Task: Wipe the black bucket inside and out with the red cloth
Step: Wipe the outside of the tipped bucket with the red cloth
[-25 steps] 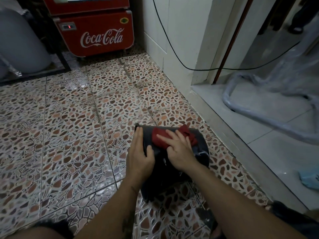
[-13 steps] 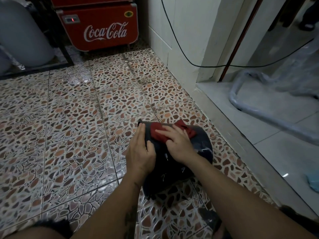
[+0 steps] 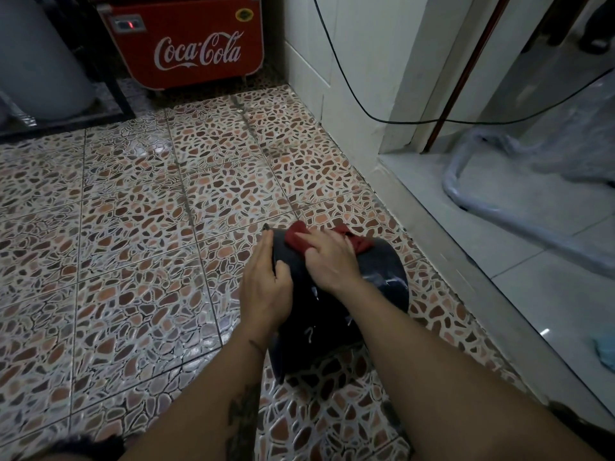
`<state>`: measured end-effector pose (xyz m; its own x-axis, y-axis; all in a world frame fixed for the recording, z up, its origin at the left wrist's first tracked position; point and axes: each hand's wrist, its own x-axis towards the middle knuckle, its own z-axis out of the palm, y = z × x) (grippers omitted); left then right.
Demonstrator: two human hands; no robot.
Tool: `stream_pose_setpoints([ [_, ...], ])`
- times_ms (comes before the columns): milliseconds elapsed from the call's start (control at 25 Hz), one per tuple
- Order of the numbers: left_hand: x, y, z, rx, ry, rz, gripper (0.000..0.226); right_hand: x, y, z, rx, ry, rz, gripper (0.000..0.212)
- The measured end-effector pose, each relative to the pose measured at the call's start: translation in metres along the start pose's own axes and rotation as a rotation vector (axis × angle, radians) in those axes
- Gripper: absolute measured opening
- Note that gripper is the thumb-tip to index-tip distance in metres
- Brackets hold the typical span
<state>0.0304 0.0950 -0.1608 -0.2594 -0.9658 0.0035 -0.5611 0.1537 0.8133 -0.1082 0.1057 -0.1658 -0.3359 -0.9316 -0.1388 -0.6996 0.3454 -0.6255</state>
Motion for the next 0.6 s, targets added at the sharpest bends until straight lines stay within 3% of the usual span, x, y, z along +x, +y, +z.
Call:
stream_pose_setpoints([
  [120,0.008,0.002,0.000,0.014,-0.006,-0.020,0.062,-0.032,0.030,0.000,0.096,0.157,-0.135,0.060],
  [200,0.014,0.005,0.000,0.022,-0.016,-0.016,0.060,-0.052,0.060,-0.001,0.047,0.211,-0.070,0.061],
  [360,0.021,0.011,-0.001,0.053,-0.058,-0.055,0.061,-0.060,0.101,-0.016,-0.112,0.100,0.210,0.065],
  [480,0.015,0.015,0.002,0.081,-0.023,-0.027,0.059,-0.042,0.096,-0.029,-0.085,0.051,0.347,0.067],
  [600,0.013,0.013,0.006,0.099,0.044,0.012,0.056,-0.046,0.064,-0.009,-0.043,0.099,0.278,0.070],
])
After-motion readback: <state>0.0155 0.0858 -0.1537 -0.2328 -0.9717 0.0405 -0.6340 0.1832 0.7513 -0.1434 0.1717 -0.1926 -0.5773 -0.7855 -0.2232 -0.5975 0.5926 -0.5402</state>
